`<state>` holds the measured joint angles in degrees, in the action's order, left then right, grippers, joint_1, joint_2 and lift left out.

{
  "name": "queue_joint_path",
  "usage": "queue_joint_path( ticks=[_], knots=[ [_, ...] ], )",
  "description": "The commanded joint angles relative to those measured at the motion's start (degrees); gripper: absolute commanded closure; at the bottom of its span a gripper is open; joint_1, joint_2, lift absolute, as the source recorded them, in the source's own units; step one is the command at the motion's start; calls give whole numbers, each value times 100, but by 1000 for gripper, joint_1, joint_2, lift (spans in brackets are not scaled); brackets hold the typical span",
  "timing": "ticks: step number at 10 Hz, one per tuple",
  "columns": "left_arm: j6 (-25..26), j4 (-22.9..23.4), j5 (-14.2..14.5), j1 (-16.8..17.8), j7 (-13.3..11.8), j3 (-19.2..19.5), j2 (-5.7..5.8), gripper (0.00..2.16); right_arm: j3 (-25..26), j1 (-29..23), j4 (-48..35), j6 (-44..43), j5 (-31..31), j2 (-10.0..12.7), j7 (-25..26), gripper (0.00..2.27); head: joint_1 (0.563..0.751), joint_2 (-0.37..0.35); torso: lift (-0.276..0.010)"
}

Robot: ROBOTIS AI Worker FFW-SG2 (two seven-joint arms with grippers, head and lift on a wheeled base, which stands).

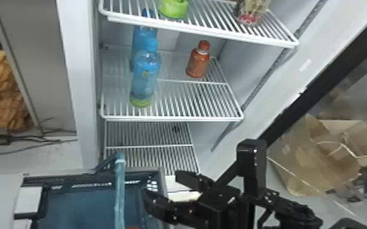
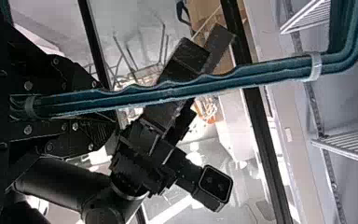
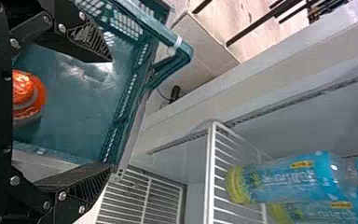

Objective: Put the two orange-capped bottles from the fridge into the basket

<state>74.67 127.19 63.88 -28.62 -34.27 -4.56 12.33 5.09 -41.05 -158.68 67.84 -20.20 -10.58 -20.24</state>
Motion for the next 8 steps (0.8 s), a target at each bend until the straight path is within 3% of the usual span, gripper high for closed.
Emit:
queue_joint_path(
  ticks=[1,4,6,8],
  knots=[
    [0,0,10,-7,-1,10,-3,1200,62,0,83,-582,226,74,3,286,695,-350,-235],
    [-14,0,10,-21,-1,10,-3,1200,131,126,701,-2326,695,144,425,233,695,-350,-235],
    [-14,0,10,-49,-1,33,-12,1200,108,281,1194,-3212,980,144,750,51,695,-350,-235],
    [-14,0,10,-63,-1,33,-20,1200,62,717,2094,-4548,1300,144,1101,56,695,-350,-235]
  ],
)
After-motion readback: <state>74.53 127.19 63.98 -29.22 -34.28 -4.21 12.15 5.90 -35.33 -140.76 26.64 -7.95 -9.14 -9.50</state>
